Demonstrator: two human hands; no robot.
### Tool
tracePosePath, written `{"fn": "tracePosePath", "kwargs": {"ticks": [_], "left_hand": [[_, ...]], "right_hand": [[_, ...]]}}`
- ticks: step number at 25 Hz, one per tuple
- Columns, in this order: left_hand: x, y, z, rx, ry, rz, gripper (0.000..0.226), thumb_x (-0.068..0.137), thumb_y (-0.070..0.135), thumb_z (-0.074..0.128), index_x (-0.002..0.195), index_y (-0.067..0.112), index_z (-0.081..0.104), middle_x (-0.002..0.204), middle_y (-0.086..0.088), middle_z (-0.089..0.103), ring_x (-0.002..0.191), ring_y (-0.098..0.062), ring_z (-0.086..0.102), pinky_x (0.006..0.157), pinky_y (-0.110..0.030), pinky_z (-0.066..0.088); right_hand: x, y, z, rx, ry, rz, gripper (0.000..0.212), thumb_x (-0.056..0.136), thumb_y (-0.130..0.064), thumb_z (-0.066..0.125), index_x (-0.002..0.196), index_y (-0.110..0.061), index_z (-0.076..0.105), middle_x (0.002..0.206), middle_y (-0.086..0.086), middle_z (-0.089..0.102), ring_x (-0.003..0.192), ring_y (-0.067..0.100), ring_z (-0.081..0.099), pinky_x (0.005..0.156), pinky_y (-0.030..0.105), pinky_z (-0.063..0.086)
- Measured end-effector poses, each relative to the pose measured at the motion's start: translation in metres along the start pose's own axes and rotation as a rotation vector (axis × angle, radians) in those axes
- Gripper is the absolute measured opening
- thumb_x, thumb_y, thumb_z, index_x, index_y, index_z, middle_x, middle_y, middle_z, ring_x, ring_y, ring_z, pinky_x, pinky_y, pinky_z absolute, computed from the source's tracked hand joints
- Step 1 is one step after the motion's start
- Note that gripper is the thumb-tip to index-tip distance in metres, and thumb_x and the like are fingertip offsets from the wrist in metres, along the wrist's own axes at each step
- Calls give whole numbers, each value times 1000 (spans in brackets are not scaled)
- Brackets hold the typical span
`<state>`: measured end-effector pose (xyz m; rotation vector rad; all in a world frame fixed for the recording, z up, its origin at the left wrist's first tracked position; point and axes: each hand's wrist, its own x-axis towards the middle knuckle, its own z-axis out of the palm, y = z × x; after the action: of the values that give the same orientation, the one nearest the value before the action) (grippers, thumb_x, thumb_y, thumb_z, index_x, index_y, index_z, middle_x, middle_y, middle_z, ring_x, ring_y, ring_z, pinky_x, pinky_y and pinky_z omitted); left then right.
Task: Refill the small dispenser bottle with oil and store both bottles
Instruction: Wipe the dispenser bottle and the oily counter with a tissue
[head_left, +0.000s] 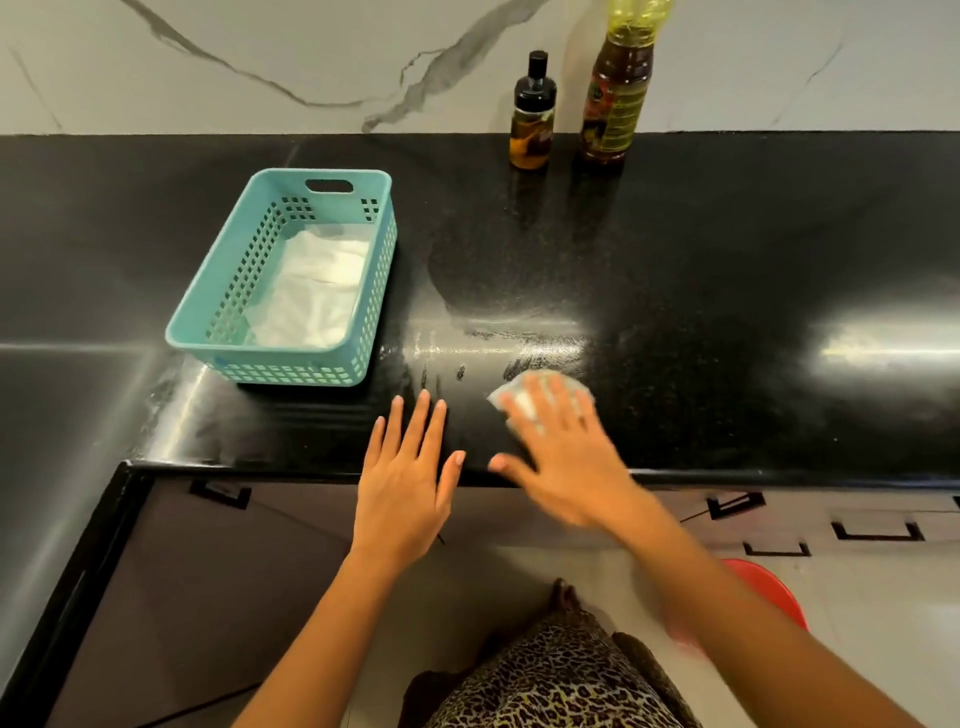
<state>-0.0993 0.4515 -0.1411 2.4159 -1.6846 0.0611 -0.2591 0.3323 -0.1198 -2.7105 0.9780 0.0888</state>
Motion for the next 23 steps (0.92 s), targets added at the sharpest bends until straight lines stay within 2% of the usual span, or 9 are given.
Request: {"fn": "tracePosePath", "kwargs": {"ticks": [2, 4, 5, 8, 11, 14, 18, 20, 23], "left_hand": [[-2, -2, -1, 7, 0, 21, 61, 97, 49, 12, 142, 13, 34, 149, -8, 33, 140, -28, 21, 113, -38, 11], [-2, -1, -1, 4, 9, 26, 61, 97, 49, 12, 142, 14, 33, 149, -7, 32, 141, -28, 20, 114, -39, 12], [-1, -2, 0, 3, 15, 23, 61, 97, 49, 12, 142, 15, 33, 150, -7, 32, 141, -28, 19, 114, -39, 12], [-2, -2, 1, 5, 12, 25, 60, 97, 48, 14, 143, 14, 32, 151, -6, 30, 142, -28, 17, 114, -40, 12], [-10, -10, -2, 3, 5, 124, 59, 98, 47, 17, 143, 12, 31, 151, -7, 30, 143, -24, 16, 114, -39, 13], [-15, -34, -8, -10, 169, 182, 52, 97, 39, 30, 138, 8, 37, 147, -9, 38, 140, -24, 23, 114, -41, 21], [-9, -73, -12, 15, 514, -105, 44, 95, 33, 36, 125, 2, 38, 133, -14, 35, 130, -34, 31, 111, -40, 22], [0, -86, -9, 59, 532, -102, 45, 94, 36, 36, 123, 2, 37, 132, -15, 33, 129, -36, 29, 110, -42, 22], [10, -98, -2, 143, 511, 49, 45, 91, 35, 30, 123, 6, 41, 130, -12, 36, 126, -35, 33, 109, -43, 23]], "right_hand": [[-21, -14, 9, -22, -8, -165, 85, 78, -78, -4, 148, -30, 8, 157, 4, -2, 143, 23, -11, 116, 46, -2], [-34, 7, 8, -79, 54, -159, 76, 85, -74, 4, 147, -31, 15, 156, 5, 13, 144, 22, 0, 113, 43, 4], [-32, 23, 6, -88, 63, -111, 79, 83, -75, -1, 147, -31, 11, 157, 5, 13, 144, 21, -1, 114, 41, 2], [-2, 52, -14, 1, -33, 108, 90, 64, -81, -22, 143, -40, -9, 157, 0, -11, 143, 19, -16, 115, 39, -9], [40, 27, -22, 27, -80, 165, 87, 69, -76, -9, 146, -37, -6, 156, 2, -18, 142, 22, -20, 116, 45, -9], [48, -20, -11, -31, -81, -73, 89, 69, -76, -9, 148, -33, -3, 156, 4, -16, 141, 24, -21, 115, 46, -12], [18, -42, 5, -85, -102, -376, 80, 78, -75, -6, 147, -34, -2, 156, -1, -11, 143, 22, -17, 115, 42, -12], [26, -31, -2, -93, -87, -350, 83, 76, -75, -11, 147, -35, 2, 157, -1, -8, 143, 20, -14, 116, 40, -10], [74, -18, -16, -49, -121, -138, 85, 72, -73, -9, 147, -37, 1, 157, 0, -12, 142, 18, -18, 115, 38, -13]]}}
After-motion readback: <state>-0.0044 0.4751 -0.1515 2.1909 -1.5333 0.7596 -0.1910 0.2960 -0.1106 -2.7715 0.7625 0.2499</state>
